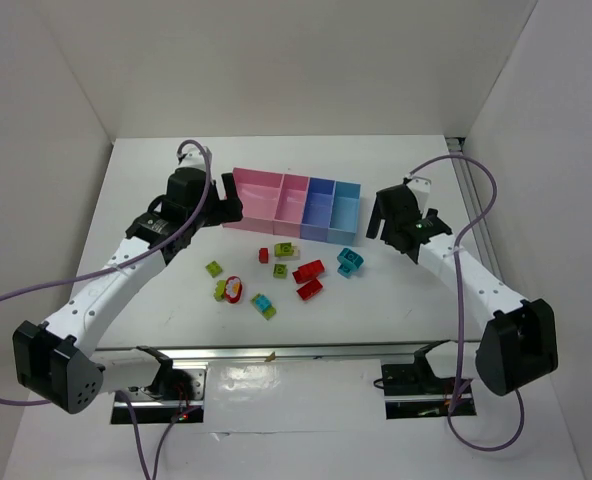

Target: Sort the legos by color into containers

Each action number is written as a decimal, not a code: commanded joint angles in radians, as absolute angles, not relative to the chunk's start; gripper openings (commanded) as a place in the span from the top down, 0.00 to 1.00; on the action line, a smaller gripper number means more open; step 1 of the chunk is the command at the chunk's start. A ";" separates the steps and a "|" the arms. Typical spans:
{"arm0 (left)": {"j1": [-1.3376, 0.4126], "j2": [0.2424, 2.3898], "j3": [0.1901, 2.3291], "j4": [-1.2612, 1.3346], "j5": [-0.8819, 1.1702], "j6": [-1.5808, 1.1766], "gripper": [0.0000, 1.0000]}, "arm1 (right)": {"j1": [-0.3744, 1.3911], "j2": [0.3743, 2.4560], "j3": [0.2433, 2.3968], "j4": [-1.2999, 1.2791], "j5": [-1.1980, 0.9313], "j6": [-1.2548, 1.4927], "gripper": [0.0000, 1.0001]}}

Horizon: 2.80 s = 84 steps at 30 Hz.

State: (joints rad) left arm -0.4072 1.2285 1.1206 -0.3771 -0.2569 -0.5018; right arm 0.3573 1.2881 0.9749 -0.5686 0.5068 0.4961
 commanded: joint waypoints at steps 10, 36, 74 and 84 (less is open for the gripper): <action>-0.407 1.190 1.193 -0.383 -0.221 -0.515 0.00 | 0.360 1.088 0.851 -0.442 0.319 0.393 0.00; -0.407 1.279 1.232 -0.422 -0.189 -0.535 0.00 | 0.492 1.348 0.882 -0.414 0.126 0.268 0.05; -0.376 1.371 1.287 -0.456 -0.111 -0.387 0.18 | 0.626 1.479 1.000 -0.466 0.292 0.275 0.72; -0.457 1.229 1.146 -0.313 0.347 -0.172 0.06 | 0.614 1.258 1.202 -0.571 -0.033 0.318 0.72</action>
State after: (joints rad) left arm -0.4103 1.2873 1.1748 -0.4000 0.1734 -0.2733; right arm 0.6170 1.2804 1.1358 -0.5243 0.0994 0.2905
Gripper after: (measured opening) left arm 0.939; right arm 0.441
